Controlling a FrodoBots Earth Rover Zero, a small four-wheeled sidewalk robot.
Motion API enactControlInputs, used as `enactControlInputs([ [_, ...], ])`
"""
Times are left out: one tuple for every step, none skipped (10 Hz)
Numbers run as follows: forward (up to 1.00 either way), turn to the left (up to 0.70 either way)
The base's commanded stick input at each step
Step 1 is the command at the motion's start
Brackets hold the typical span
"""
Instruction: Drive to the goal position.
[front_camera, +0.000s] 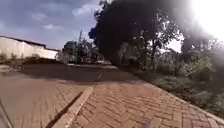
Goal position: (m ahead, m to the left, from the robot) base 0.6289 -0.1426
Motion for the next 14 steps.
enactControlInputs([
  [0.70, -0.10],
  [0.70, -0.16],
  [0.70, -0.30],
  [0.70, -0.28],
  [0.70, -0.19],
  [0.70, -0.10],
  [0.70, -0.02],
  [0.70, -0.01],
  [0.70, 0.00],
  [0.70, 0.00],
  [0.70, 0.00],
  [0.70, 0.00],
  [0.70, 0.00],
  [0.70, 0.00],
])
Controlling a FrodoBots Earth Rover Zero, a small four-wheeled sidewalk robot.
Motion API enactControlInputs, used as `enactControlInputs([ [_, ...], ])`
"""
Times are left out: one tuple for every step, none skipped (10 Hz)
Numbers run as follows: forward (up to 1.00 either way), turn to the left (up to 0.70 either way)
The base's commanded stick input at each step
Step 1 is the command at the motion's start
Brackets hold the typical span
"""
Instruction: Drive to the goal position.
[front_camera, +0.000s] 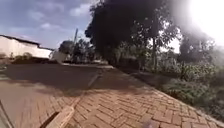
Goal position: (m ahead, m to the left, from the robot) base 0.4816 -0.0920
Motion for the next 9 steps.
enactControlInputs([
  [0.70, 0.00],
  [0.70, 0.00],
  [0.70, 0.00],
  [0.70, 0.00],
  [0.70, 0.00],
  [0.70, 0.00],
  [0.70, 0.00],
  [0.70, -0.10],
  [0.70, -0.33],
])
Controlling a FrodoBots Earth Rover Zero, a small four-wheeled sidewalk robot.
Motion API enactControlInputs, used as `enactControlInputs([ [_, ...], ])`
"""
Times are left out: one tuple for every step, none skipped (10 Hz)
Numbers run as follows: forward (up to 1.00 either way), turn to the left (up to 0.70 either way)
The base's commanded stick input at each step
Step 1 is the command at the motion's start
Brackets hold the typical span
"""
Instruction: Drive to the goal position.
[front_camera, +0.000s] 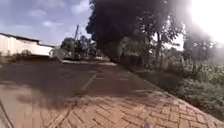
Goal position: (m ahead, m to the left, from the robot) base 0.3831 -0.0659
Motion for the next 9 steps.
enactControlInputs([
  [0.70, -0.33],
  [0.70, -0.33],
  [0.70, -0.33],
  [0.70, -0.33],
  [0.70, -0.33],
  [0.70, -0.32],
  [0.70, -0.30],
  [0.70, -0.09],
  [0.70, 0.00],
])
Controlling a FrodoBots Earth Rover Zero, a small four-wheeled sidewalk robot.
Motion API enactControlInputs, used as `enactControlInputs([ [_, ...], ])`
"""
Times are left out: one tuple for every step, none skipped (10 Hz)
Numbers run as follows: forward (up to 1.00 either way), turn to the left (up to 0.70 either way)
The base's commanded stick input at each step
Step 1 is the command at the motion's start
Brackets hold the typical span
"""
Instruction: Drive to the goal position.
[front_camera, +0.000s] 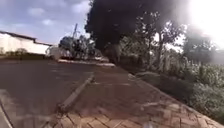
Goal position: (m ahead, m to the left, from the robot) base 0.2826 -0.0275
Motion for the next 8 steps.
enactControlInputs([
  [0.70, 0.00],
  [0.70, 0.00],
  [0.70, 0.00],
  [0.70, 0.00],
  [0.70, 0.00],
  [0.70, 0.00],
  [0.70, 0.00],
  [0.70, 0.00],
])
